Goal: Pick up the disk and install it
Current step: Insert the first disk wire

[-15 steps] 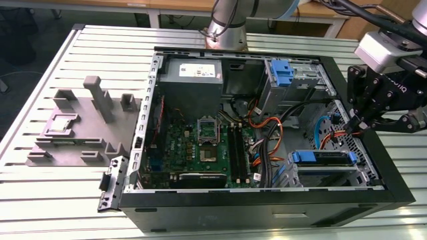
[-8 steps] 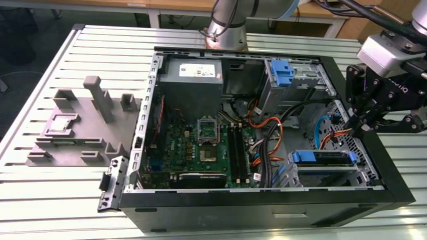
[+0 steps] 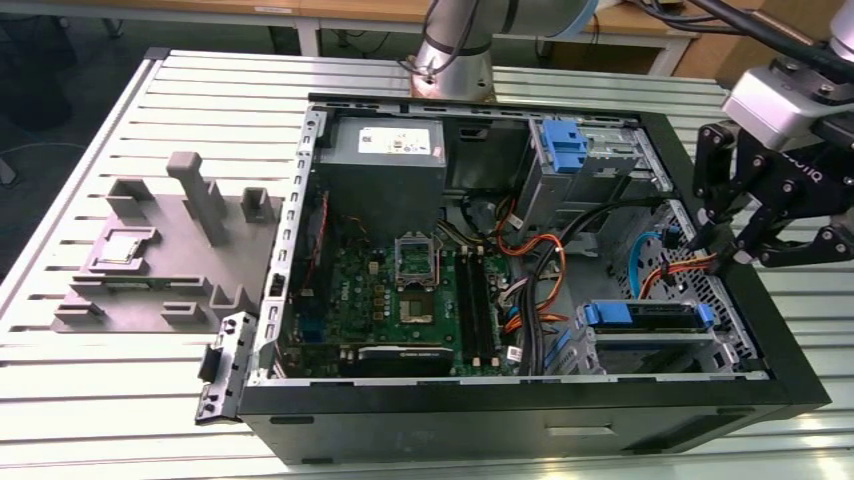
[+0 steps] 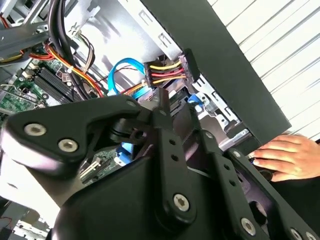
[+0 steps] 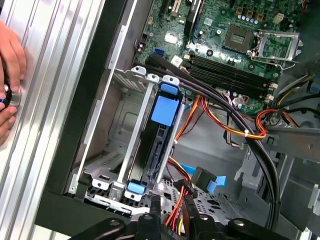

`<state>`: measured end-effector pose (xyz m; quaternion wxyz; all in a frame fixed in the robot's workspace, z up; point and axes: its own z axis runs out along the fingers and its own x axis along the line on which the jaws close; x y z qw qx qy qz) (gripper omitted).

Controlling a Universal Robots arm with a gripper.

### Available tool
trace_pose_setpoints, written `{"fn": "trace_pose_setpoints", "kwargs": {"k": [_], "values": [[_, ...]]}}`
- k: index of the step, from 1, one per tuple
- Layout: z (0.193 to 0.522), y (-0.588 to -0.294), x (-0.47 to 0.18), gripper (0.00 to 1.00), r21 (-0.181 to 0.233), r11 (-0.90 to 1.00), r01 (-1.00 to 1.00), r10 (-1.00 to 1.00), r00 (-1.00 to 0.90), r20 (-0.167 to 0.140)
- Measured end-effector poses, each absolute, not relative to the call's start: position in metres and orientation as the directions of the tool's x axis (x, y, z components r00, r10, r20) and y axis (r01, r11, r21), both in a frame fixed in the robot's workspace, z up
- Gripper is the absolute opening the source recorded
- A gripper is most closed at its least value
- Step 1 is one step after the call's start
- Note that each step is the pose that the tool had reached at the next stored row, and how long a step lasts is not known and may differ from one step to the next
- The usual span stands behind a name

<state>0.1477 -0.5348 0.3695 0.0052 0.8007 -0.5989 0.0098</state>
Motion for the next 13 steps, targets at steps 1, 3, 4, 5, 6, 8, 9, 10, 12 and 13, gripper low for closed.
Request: {"fn": "trace_pose_setpoints", "kwargs": {"k": [1,3,4,5,6,8,9,10,12,13], "values": [[0.3693,-0.5345,0.1485,0.31,-0.003,-0.283,-0.959,-0.959,0.283,0.022],[0.369,-0.5339,0.1503,0.31,-0.003,-0.286,-0.958,-0.958,0.286,0.022],[0.3689,-0.5336,0.1512,0.31,-0.003,-0.287,-0.958,-0.958,0.287,0.022],[0.3688,-0.5333,0.1521,0.33,-0.003,-0.289,-0.957,-0.957,0.289,0.022],[0.3687,-0.533,0.1529,0.33,-0.003,-0.29,-0.957,-0.957,0.29,0.022],[0.3685,-0.5324,0.1547,0.38,-0.003,-0.293,-0.956,-0.956,0.293,0.022],[0.3684,-0.5321,0.1555,0.38,-0.003,-0.295,-0.956,-0.955,0.295,0.022],[0.3683,-0.5318,0.1564,0.38,-0.003,-0.297,-0.955,-0.955,0.297,0.022],[0.3681,-0.5316,0.1574,0.38,-0.003,-0.303,-0.953,-0.953,0.303,0.022],[0.3679,-0.5316,0.1575,0.38,-0.004,-0.309,-0.951,-0.951,0.309,0.022]]}}
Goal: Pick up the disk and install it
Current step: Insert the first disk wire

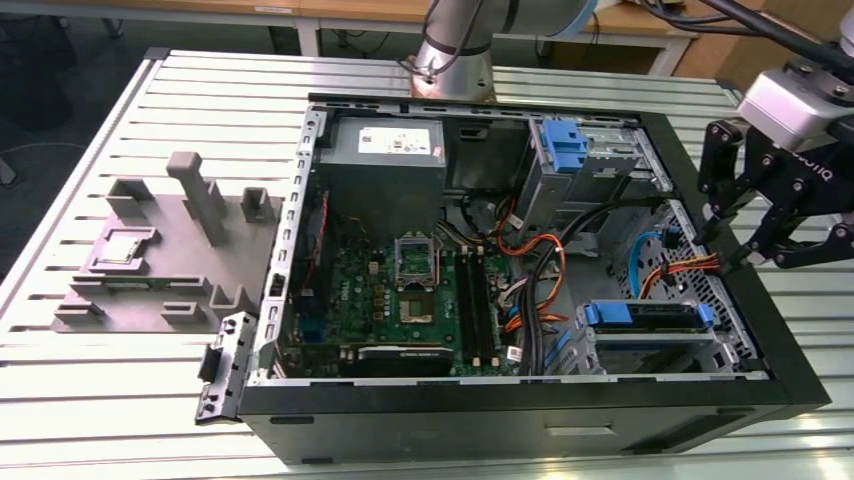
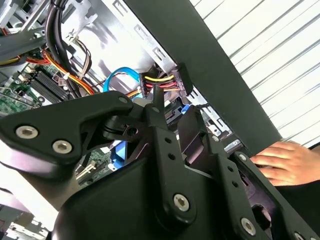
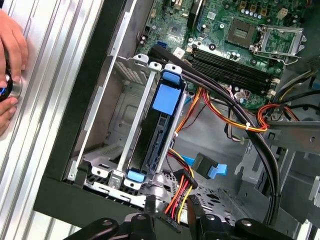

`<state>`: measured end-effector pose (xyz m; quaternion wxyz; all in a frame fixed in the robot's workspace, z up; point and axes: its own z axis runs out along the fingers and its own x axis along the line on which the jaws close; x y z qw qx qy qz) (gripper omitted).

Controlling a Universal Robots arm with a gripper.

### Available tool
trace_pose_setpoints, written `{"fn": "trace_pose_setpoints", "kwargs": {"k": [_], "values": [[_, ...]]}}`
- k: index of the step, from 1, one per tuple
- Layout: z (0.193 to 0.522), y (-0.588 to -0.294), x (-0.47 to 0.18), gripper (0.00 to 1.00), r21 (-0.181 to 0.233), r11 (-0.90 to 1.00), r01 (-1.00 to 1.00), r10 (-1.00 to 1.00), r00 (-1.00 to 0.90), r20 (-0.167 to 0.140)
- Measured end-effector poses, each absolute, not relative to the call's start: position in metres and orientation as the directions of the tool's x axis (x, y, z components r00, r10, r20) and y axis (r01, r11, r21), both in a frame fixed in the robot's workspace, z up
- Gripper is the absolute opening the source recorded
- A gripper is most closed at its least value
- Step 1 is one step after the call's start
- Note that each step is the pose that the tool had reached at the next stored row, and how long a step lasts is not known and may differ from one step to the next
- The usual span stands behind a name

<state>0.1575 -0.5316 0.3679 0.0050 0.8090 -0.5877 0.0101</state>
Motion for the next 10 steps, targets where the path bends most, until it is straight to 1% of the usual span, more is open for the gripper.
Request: {"fn": "trace_pose_setpoints", "kwargs": {"k": [6,10], "values": [[0.3668,-0.5316,0.1578,0.38,-0.005,-0.388,-0.922,-0.922,0.387,0.023],[0.3666,-0.53,0.1602,0.38,-0.005,-0.393,-0.919,-0.919,0.393,0.023]]}}
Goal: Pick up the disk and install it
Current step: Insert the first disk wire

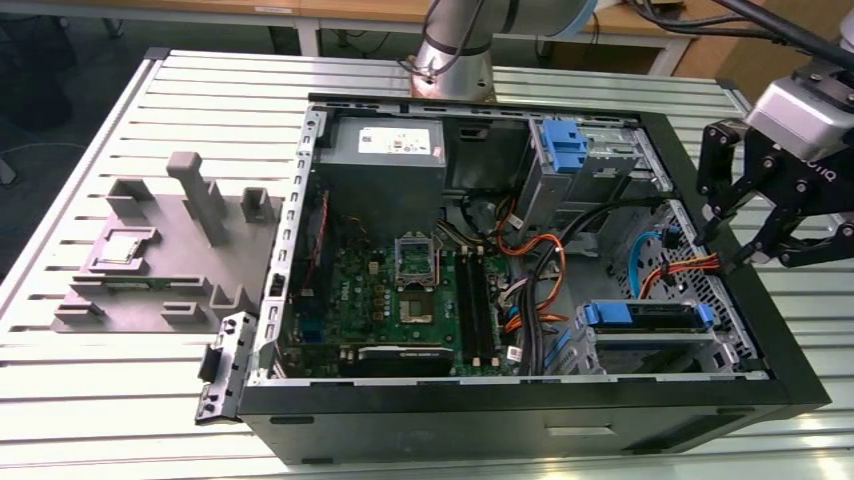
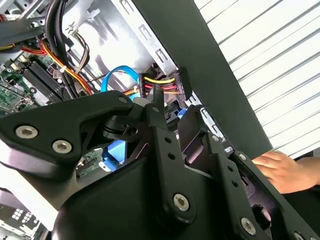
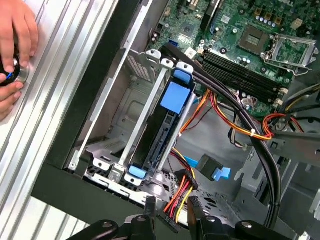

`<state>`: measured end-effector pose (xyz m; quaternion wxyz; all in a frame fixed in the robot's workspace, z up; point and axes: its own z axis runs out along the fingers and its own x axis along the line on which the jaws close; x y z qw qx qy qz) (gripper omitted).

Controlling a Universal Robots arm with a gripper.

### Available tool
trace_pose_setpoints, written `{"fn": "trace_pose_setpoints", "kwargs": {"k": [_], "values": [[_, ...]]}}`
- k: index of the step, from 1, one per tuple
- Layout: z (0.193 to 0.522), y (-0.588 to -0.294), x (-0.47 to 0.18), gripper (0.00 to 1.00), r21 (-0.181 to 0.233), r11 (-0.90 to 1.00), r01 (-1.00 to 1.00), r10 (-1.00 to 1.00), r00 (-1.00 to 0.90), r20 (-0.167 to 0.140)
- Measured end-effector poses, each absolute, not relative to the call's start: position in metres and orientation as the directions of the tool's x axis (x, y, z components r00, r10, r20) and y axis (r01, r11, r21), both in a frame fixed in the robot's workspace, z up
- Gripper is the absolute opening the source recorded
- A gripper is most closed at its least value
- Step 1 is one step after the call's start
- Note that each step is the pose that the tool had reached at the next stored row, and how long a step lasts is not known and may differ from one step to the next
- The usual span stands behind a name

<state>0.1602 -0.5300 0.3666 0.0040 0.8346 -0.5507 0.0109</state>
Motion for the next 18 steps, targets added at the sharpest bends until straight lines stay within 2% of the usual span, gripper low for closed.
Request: {"fn": "trace_pose_setpoints", "kwargs": {"k": [8,18], "values": [[0.3664,-0.5226,0.1639,0.38,-0.005,-0.404,-0.915,-0.915,0.403,0.023],[0.3644,-0.5226,0.164,0.38,-0.006,-0.548,-0.836,-0.836,0.548,0.023]]}}
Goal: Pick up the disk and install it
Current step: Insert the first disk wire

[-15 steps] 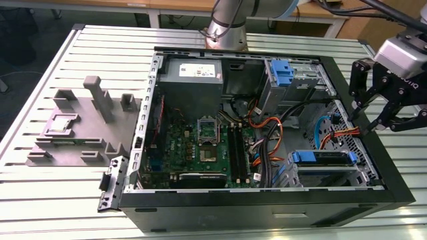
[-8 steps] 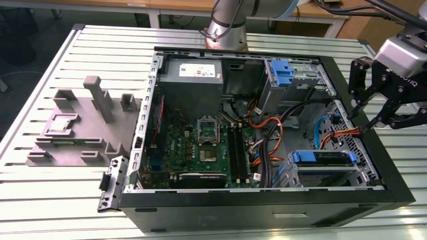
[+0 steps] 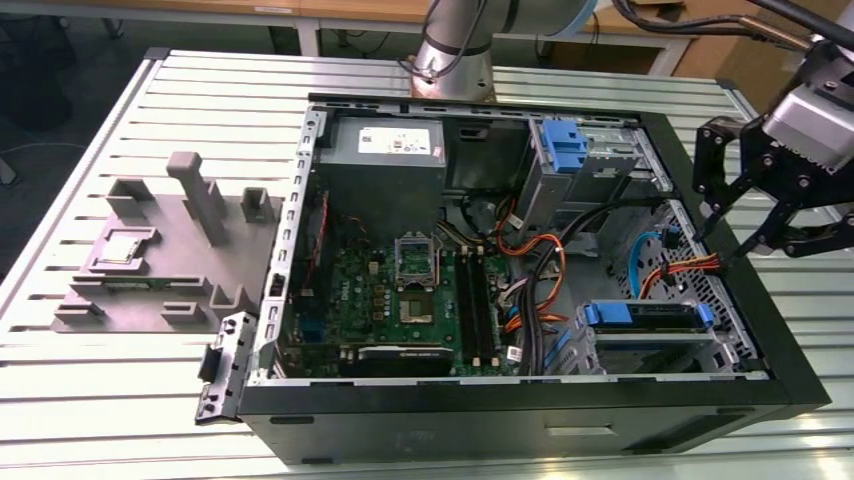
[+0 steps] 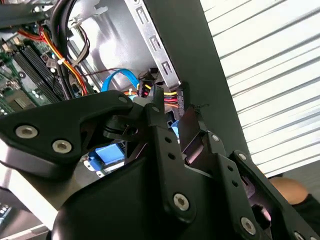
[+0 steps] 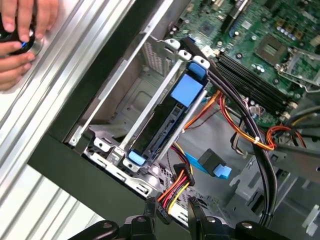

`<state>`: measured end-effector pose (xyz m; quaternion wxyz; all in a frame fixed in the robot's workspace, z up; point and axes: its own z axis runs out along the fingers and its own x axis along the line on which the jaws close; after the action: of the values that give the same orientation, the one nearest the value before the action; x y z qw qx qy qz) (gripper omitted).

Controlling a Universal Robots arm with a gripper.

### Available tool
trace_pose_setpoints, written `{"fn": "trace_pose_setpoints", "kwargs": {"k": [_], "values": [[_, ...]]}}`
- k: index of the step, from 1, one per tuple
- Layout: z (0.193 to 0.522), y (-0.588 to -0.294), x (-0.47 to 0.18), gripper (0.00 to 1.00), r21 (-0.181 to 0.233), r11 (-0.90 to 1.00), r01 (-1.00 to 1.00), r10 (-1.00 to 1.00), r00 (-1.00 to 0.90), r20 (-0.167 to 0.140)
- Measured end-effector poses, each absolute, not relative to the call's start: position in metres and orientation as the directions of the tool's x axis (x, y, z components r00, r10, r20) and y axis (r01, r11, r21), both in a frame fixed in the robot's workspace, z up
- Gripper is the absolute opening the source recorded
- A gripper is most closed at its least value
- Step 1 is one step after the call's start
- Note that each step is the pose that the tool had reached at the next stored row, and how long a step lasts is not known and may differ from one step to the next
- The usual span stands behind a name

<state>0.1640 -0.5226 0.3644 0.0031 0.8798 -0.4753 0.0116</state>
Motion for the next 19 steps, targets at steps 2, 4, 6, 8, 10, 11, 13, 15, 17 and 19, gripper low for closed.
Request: {"fn": "trace_pose_setpoints", "kwargs": {"k": [2,4,6,8,10,11,13,15,17,19], "values": [[0.3642,-0.5232,0.164,0.38,-0.006,-0.555,-0.832,-0.832,0.555,0.023],[0.3641,-0.5238,0.164,0.38,-0.006,-0.557,-0.831,-0.83,0.557,0.023],[0.3638,-0.5247,0.1641,0.38,-0.006,-0.559,-0.829,-0.829,0.559,0.023],[0.3635,-0.5251,0.1641,0.38,-0.006,-0.568,-0.823,-0.823,0.568,0.023],[0.3632,-0.5251,0.1642,0.38,-0.006,-0.589,-0.808,-0.808,0.589,0.023],[0.3629,-0.5251,0.1643,0.38,-0.006,-0.602,-0.798,-0.798,0.602,0.023],[0.3624,-0.5251,0.1643,0.38,-0.006,-0.628,-0.778,-0.778,0.627,0.024],[0.3618,-0.5251,0.1643,0.38,-0.007,-0.653,-0.758,-0.758,0.652,0.024],[0.3613,-0.5251,0.1643,0.38,-0.008,-0.673,-0.739,-0.739,0.673,0.027],[0.3612,-0.5252,0.164,0.38,-0.01,-0.681,-0.733,-0.732,0.68,0.034]]}}
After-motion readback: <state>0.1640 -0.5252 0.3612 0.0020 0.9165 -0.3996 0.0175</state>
